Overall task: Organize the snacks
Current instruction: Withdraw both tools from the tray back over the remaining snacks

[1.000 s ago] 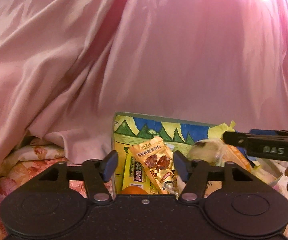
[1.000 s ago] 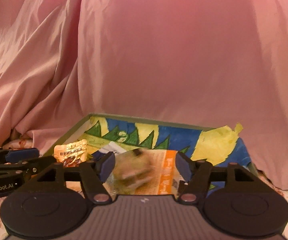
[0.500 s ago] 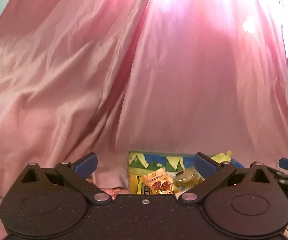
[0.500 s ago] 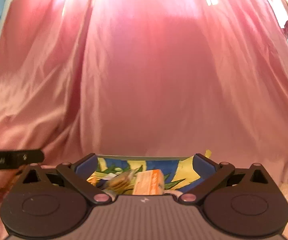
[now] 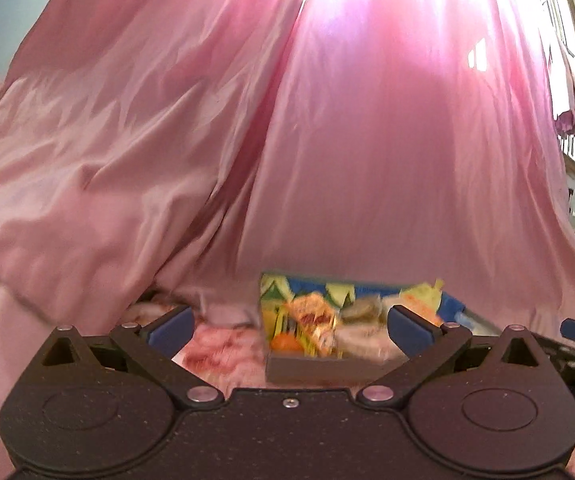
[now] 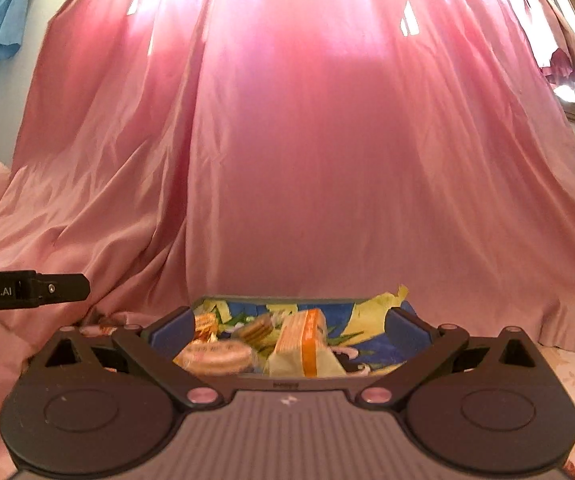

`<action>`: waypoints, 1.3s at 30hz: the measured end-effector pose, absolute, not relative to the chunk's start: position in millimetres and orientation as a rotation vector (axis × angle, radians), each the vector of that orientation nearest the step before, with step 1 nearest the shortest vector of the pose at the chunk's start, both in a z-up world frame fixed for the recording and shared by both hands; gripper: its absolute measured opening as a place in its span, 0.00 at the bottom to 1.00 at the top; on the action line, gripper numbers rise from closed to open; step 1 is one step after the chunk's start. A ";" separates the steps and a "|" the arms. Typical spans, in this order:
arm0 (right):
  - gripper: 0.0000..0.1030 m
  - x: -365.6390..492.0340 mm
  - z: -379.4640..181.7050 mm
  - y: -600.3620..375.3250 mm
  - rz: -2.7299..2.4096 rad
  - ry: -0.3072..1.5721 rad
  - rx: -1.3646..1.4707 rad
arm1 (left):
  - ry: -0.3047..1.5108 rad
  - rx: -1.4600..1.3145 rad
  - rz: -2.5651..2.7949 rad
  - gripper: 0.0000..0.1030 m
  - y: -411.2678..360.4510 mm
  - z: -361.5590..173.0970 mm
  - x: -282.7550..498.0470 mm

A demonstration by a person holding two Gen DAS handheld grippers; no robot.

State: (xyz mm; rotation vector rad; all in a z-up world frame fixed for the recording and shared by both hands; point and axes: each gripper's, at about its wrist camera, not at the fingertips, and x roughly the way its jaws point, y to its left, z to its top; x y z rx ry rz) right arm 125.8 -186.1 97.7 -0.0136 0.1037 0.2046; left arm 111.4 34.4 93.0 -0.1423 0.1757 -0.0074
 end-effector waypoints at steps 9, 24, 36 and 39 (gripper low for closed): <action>1.00 94.4 68.6 -178.9 0.205 0.162 -0.033 | 0.304 -0.134 0.065 0.99 56.2 52.9 84.3; 1.00 71.5 29.0 -152.6 0.266 0.308 -0.110 | 0.439 -0.148 0.096 0.99 71.9 17.0 65.1; 1.00 65.1 1.8 -128.5 0.332 0.413 -0.176 | 0.523 -0.162 0.101 0.99 76.8 -1.6 56.3; 1.00 67.8 -1.1 -126.8 0.334 0.424 -0.175 | 0.530 -0.161 0.103 0.99 78.4 -3.6 57.2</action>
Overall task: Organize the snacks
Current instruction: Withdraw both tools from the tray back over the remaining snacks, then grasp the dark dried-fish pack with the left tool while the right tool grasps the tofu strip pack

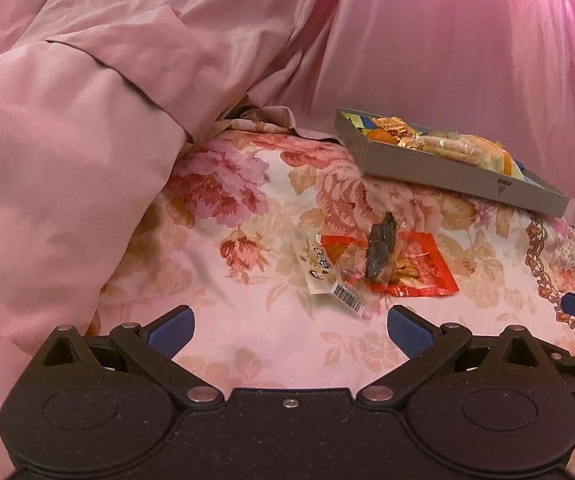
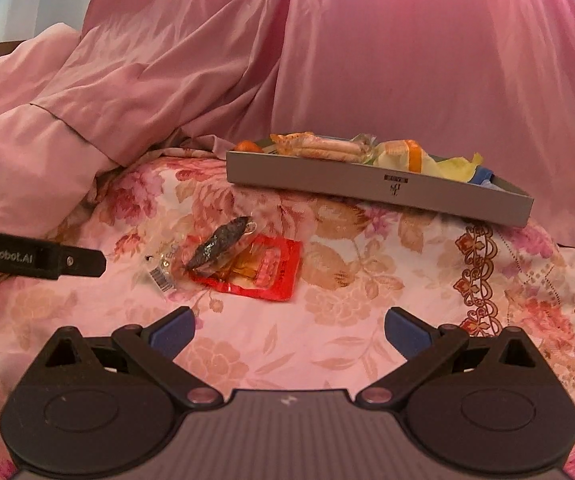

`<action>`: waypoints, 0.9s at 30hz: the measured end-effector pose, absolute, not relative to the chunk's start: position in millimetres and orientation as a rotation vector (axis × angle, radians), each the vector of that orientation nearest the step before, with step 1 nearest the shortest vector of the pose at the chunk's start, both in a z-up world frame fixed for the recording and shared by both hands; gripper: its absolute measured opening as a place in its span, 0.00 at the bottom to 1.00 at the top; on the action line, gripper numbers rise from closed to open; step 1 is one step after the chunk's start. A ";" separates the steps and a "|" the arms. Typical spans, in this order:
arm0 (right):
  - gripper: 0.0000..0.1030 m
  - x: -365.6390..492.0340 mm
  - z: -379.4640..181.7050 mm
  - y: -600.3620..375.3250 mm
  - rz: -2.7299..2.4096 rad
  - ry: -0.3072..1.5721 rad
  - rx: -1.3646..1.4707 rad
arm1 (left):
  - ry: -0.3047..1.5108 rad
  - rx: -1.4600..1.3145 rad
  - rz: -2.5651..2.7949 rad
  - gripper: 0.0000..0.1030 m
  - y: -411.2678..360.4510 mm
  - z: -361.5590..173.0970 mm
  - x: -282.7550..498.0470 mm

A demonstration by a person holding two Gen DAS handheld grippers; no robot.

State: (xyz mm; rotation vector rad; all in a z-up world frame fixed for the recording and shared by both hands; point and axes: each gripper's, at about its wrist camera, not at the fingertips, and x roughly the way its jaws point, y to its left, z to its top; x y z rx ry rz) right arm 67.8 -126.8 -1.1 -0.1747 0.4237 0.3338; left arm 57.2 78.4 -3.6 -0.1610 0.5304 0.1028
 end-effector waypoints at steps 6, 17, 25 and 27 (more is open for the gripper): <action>1.00 76.1 -6.1 -120.9 0.346 0.445 -0.171 | 0.536 -0.150 0.102 0.99 81.7 -4.9 63.2; 1.00 99.5 -15.9 -107.9 0.400 0.484 -0.206 | 0.478 -0.073 0.036 0.99 78.4 7.2 91.5; 1.00 114.4 -20.0 -98.5 0.410 0.483 -0.236 | 0.483 0.046 -0.074 0.99 53.0 6.5 128.2; 1.00 115.3 -20.8 -98.4 0.408 0.479 -0.239 | 0.490 0.054 -0.093 0.99 48.7 3.7 137.0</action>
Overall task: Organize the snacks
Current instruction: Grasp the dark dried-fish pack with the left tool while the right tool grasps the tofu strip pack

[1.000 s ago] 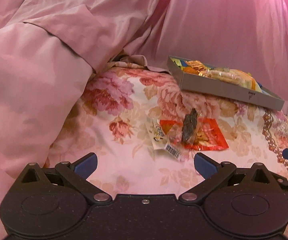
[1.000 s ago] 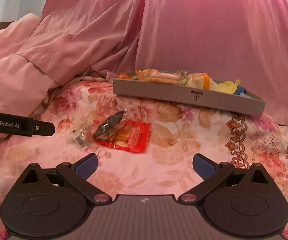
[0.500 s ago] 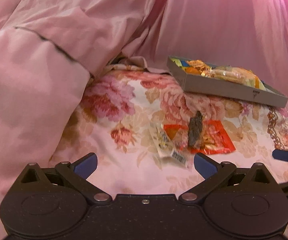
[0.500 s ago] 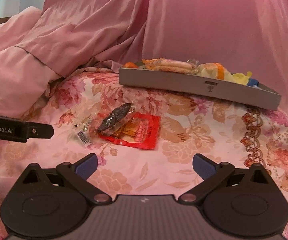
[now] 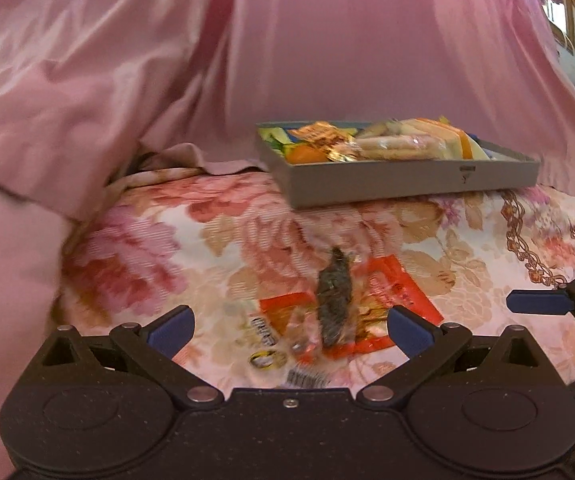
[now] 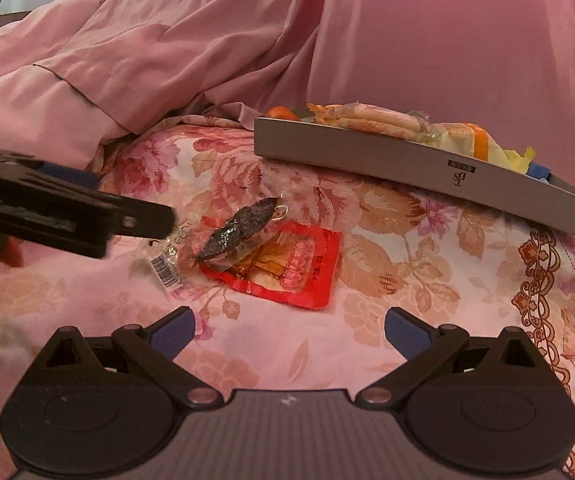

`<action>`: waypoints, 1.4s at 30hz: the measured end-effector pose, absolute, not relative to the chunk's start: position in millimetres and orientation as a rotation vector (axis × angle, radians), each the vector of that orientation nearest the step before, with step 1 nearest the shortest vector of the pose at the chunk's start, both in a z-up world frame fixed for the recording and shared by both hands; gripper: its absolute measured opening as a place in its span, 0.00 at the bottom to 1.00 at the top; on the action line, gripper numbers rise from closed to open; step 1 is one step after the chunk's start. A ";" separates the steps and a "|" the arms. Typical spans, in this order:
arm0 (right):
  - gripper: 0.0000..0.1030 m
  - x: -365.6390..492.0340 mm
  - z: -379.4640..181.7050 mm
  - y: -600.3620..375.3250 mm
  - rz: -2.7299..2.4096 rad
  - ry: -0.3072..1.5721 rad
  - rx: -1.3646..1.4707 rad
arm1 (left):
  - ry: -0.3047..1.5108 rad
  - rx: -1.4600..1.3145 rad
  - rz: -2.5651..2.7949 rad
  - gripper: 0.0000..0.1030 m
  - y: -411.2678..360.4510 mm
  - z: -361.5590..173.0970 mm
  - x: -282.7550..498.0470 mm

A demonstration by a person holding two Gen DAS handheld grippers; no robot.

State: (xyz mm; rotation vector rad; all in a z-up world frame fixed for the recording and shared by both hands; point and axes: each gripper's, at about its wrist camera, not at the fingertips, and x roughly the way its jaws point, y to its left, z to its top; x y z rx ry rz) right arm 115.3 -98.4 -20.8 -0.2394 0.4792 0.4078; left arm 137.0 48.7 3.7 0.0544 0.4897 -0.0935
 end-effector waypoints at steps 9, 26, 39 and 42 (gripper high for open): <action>1.00 111.7 -23.7 -105.5 0.365 0.452 -0.285 | 0.491 0.179 -0.147 0.99 25.6 -3.9 171.9; 1.00 111.1 -26.5 -126.7 0.258 0.483 -0.270 | 0.555 0.227 -0.166 0.50 15.7 -20.3 191.6; 1.00 115.8 -25.1 -115.6 0.294 0.476 -0.287 | 0.636 -0.003 -0.139 0.43 58.2 -5.0 169.0; 1.00 122.3 -25.8 -111.0 0.359 0.491 -0.294 | 0.651 -0.034 -0.108 0.43 71.2 -3.7 161.4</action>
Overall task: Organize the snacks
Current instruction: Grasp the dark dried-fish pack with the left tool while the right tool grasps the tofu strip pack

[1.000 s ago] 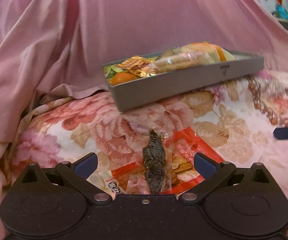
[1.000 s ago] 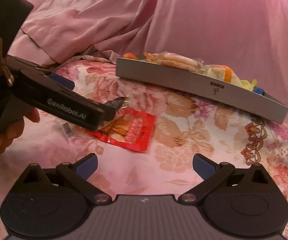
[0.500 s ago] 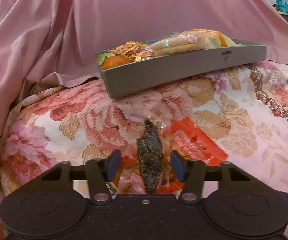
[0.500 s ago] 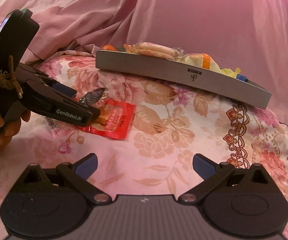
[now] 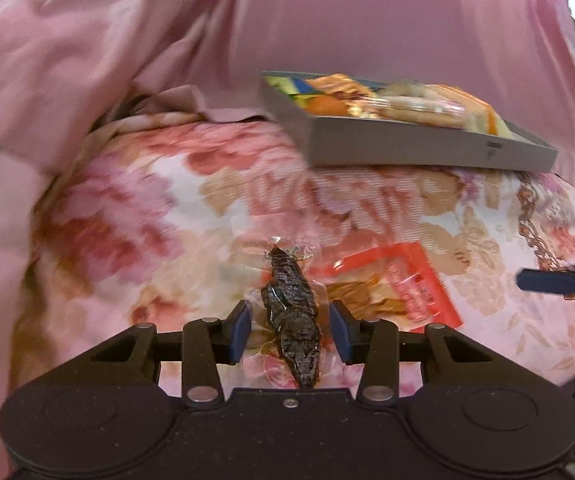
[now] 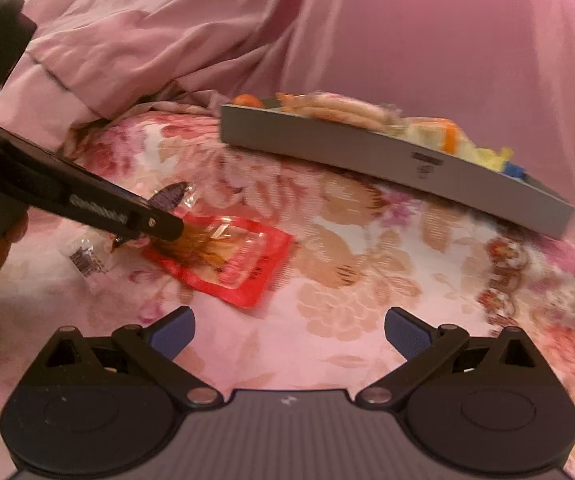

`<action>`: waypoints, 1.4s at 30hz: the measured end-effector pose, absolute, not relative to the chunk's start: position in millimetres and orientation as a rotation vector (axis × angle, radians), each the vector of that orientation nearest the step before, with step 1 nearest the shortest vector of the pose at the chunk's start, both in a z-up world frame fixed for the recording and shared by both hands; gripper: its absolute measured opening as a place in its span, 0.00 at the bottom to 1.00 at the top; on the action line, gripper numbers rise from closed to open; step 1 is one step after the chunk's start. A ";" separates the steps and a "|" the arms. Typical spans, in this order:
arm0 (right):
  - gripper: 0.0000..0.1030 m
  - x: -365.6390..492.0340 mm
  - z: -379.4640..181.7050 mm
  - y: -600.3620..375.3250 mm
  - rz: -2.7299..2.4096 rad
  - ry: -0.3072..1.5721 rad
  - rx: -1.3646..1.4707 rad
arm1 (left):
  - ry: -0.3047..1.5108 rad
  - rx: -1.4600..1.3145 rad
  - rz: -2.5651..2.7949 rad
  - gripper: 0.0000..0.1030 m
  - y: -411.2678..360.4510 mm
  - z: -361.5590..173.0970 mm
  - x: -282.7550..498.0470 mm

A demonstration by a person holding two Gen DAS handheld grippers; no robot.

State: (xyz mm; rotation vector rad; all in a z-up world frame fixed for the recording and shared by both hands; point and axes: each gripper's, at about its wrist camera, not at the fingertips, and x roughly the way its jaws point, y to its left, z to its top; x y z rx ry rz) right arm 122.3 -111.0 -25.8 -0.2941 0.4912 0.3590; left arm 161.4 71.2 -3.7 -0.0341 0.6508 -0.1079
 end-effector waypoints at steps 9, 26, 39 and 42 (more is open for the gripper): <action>1.00 171.3 -19.6 -78.6 0.627 0.508 -0.454 | 0.684 -0.052 -0.070 0.43 85.7 -9.1 151.6; 1.00 216.8 -17.8 -19.5 0.995 0.522 -0.746 | 0.706 -0.049 -0.043 0.43 98.8 -12.3 147.7; 0.95 222.0 -19.1 -41.2 1.014 0.683 -0.654 | 0.706 -0.050 -0.034 0.43 94.0 -14.2 145.7; 0.88 213.7 -18.6 -52.0 0.957 0.695 -0.604 | 0.716 -0.047 -0.042 0.43 89.7 -16.7 142.1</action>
